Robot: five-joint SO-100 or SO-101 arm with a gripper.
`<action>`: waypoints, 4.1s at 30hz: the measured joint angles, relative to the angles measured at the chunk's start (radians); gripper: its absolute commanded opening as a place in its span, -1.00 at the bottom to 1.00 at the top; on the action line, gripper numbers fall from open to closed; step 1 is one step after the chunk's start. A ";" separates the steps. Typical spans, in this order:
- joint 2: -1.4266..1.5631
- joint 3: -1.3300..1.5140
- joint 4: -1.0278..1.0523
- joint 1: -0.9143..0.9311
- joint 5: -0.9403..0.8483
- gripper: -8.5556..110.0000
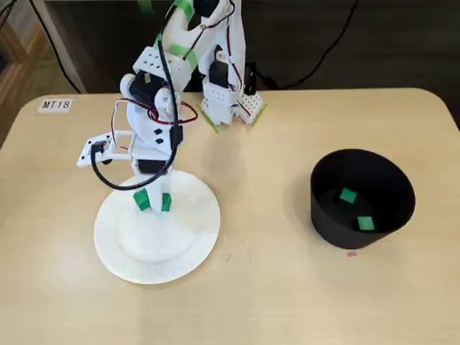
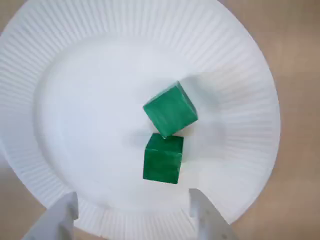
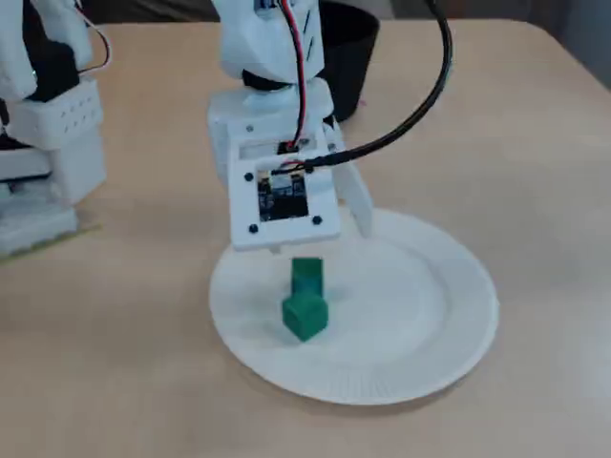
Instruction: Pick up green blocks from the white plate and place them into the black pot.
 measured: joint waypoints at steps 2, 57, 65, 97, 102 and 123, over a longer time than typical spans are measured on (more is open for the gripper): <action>0.000 0.005 -0.002 0.002 0.002 -0.25; 0.598 0.092 -0.127 -0.489 0.449 -0.90; 0.566 0.140 -0.396 -0.960 0.479 -0.90; -0.141 -0.615 0.184 -1.235 0.158 -0.90; -0.147 -0.632 0.225 -1.235 0.155 -0.42; -0.149 -0.637 0.308 -1.035 0.202 -0.90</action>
